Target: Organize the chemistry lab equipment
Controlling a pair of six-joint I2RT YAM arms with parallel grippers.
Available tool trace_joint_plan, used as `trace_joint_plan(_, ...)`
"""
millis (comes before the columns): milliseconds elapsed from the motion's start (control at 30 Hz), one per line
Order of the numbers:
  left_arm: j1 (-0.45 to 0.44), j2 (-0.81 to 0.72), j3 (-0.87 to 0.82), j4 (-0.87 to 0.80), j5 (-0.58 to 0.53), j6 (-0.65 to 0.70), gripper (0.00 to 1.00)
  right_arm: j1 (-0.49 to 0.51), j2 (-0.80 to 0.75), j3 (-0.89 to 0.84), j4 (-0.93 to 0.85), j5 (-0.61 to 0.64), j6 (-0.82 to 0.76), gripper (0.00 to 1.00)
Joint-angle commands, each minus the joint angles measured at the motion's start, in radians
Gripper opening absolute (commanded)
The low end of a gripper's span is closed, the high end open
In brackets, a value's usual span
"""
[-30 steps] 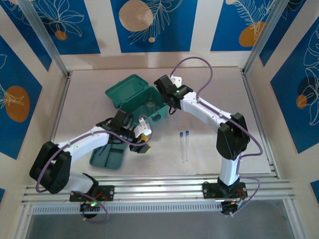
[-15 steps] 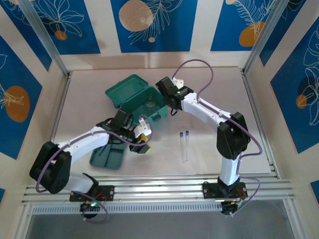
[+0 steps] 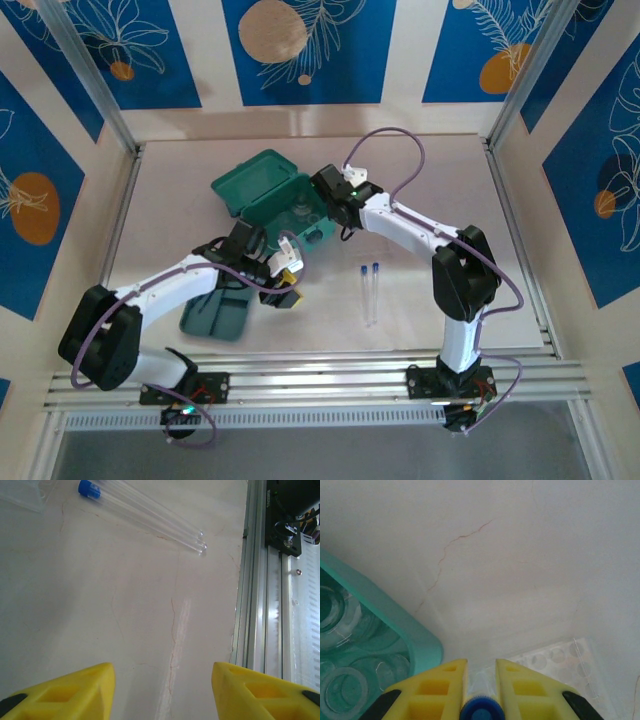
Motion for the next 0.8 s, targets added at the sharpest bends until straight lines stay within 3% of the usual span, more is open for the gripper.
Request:
trace_joint_plan(0, 0.01, -0.021, -0.011, -0.017, 0.023, 0.018, 0.54, 0.007, -0.017, -0.024, 0.0, 0.032, 0.04, 0.18)
trace_joint_plan(167, 0.009, -0.022, -0.011, -0.019, 0.023, 0.017, 0.54, 0.013, -0.036, -0.056, 0.014, 0.048, 0.063, 0.2)
trace_joint_plan(367, 0.01, -0.02, -0.009, -0.018, 0.023, 0.019, 0.54, 0.011, -0.045, -0.074, 0.018, 0.047, 0.085, 0.32)
trace_joint_plan(767, 0.01, -0.018, -0.008, -0.02, 0.025, 0.02, 0.54, 0.014, -0.102, 0.011, -0.011, 0.051, 0.024, 0.48)
